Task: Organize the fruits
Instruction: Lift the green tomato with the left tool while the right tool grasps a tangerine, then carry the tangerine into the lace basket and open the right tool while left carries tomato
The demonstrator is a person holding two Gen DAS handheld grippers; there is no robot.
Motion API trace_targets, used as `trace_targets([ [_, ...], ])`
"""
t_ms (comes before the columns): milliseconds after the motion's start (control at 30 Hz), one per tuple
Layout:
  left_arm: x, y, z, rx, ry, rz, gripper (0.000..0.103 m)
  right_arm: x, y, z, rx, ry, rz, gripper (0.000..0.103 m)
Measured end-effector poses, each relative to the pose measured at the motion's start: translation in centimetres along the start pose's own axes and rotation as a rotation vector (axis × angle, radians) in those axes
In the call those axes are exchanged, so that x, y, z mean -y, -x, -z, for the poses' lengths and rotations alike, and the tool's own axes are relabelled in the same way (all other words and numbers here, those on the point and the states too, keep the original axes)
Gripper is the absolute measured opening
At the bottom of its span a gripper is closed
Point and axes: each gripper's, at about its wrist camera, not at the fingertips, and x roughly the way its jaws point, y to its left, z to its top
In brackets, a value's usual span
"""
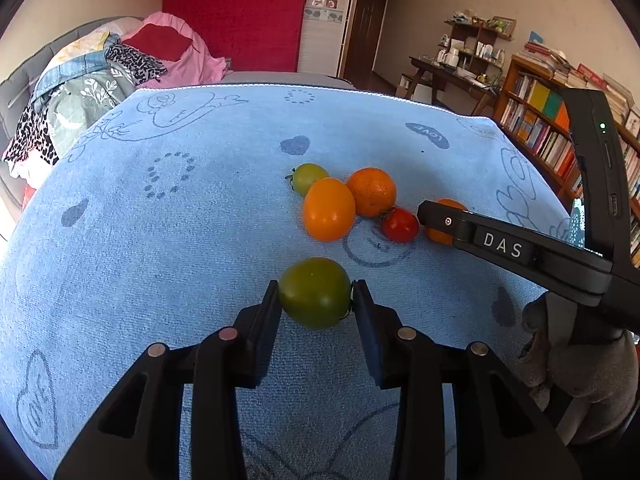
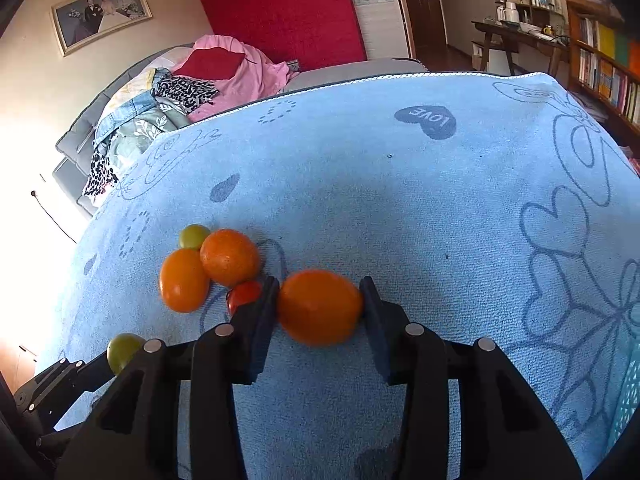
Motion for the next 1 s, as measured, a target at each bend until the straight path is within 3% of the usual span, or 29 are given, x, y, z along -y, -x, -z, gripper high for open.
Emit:
trace_targets([
  [567,0.3,1.0,0.2,0.03,-0.012,0.004,0.037,0.3,9.9,1.2,0.149,-0.024,0.029,0.043],
  [1000,2.0,2.8,0.4,0.059,-0.056,0.0,0.037,5.9,17.9,3.9,0.245,-0.139,0.123,0.043],
])
